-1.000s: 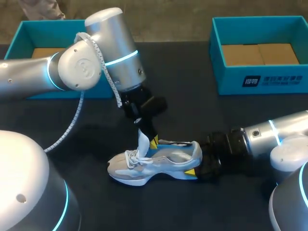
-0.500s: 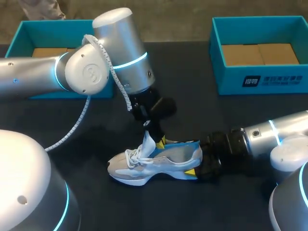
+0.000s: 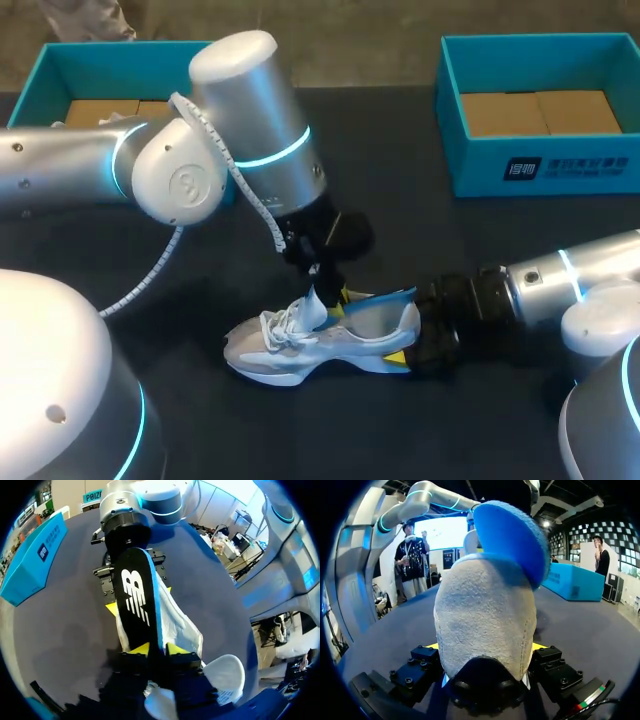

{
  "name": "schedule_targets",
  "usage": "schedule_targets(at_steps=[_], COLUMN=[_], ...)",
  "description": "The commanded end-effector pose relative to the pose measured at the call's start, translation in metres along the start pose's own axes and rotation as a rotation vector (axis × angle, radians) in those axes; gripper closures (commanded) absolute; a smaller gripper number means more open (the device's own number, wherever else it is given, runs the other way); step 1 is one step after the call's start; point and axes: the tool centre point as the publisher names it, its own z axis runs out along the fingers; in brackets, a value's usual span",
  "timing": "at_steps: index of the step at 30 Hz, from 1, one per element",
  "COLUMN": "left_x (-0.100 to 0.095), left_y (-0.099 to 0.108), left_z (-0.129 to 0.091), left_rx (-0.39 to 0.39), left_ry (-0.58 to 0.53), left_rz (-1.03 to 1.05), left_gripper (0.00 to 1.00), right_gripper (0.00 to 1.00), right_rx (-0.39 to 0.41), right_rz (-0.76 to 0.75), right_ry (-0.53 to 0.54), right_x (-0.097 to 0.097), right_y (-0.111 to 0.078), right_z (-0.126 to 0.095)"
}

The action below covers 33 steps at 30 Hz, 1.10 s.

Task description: Take the shoe out of the shoebox, open the shoe tongue, remove and reinsert the insole, then place the shoe into the shoebox

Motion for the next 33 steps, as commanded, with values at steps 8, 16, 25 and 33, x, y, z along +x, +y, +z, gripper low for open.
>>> schedule_targets(at_steps=[8, 16, 25, 33], left_x=[0.002, 0.003, 0.035, 0.042], left_y=[-0.002, -0.016, -0.031, -0.041], left_z=[-0.015, -0.039, -0.031, -0.022], left_rx=[-0.013, -0.019, -0.032, -0.042], left_ry=[-0.049, -0.103, -0.252, -0.405], left_rz=[0.019, 0.055, 0.078, 0.015], left_gripper=[0.57, 0.54, 0.51, 0.33], right_gripper=[1.00, 1.00, 1.00, 1.00], right_rx=[0.003, 0.003, 0.003, 0.003], right_rz=[0.000, 0.000, 0.000, 0.000], right_ry=[0.000, 0.000, 0.000, 0.000], right_x=[0.001, 0.001, 0.001, 0.001], right_y=[-0.001, -0.001, -0.001, -0.001], right_z=[0.002, 0.002, 0.002, 0.002])
